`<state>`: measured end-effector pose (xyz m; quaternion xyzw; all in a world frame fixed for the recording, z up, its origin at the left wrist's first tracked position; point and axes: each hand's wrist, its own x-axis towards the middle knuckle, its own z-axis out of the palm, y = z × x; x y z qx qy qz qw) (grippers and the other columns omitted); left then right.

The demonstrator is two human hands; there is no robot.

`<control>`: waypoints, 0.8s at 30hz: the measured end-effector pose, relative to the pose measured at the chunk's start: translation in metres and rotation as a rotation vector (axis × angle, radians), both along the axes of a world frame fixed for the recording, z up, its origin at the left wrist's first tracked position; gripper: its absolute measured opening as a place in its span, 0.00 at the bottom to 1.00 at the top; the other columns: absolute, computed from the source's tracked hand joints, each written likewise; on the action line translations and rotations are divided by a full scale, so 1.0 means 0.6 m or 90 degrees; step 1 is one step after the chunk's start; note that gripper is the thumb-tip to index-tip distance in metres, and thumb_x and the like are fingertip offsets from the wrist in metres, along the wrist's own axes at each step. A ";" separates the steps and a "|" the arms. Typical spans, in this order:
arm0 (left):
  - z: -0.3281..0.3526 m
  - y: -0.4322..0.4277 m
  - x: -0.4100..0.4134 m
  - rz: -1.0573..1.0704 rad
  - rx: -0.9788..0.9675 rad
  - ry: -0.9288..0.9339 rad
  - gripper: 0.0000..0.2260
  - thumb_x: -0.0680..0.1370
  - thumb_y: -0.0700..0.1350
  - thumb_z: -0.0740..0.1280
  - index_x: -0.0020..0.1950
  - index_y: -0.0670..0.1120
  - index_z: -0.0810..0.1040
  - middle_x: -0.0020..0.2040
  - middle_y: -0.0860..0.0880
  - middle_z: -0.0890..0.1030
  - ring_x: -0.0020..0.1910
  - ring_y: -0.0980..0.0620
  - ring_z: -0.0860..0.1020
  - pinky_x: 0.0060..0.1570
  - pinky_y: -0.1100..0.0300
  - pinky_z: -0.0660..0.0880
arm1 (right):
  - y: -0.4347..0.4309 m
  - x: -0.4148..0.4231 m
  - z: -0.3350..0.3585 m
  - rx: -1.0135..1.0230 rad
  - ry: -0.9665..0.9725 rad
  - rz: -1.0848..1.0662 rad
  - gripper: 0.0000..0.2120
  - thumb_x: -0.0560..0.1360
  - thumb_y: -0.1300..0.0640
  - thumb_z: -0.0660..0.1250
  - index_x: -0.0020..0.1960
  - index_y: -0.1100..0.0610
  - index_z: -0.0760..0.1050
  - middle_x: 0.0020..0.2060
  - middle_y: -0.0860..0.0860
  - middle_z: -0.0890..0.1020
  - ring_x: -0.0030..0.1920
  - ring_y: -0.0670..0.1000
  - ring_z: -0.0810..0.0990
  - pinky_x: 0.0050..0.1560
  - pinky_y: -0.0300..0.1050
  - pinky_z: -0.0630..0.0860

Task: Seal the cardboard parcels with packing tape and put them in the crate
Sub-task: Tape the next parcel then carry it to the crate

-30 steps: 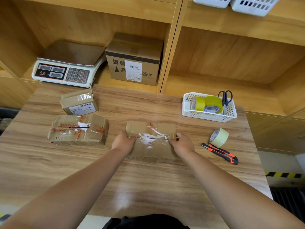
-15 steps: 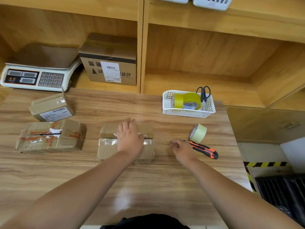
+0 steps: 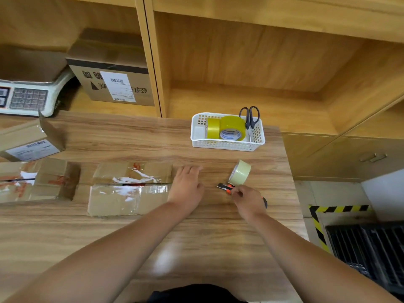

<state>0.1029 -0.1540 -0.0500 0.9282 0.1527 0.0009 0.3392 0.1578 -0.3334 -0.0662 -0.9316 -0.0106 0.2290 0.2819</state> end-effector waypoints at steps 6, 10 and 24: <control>0.000 0.050 -0.007 0.061 0.043 -0.003 0.22 0.73 0.37 0.64 0.68 0.44 0.72 0.65 0.45 0.73 0.66 0.45 0.67 0.66 0.61 0.57 | 0.062 0.009 0.001 0.065 0.031 0.087 0.09 0.77 0.57 0.60 0.45 0.52 0.79 0.42 0.50 0.82 0.43 0.52 0.79 0.42 0.44 0.73; 0.012 0.109 -0.032 0.136 0.100 -0.001 0.20 0.75 0.39 0.65 0.67 0.43 0.73 0.62 0.43 0.74 0.63 0.42 0.68 0.63 0.57 0.60 | 0.118 0.004 0.008 0.078 0.036 0.141 0.11 0.77 0.54 0.60 0.47 0.56 0.80 0.44 0.55 0.83 0.47 0.55 0.79 0.48 0.48 0.75; 0.008 0.285 -0.182 0.340 0.049 0.201 0.30 0.76 0.57 0.65 0.74 0.46 0.62 0.71 0.41 0.66 0.68 0.39 0.65 0.65 0.48 0.64 | 0.257 -0.059 0.019 -0.006 0.090 0.203 0.23 0.76 0.34 0.55 0.48 0.53 0.76 0.46 0.54 0.82 0.48 0.58 0.81 0.49 0.50 0.77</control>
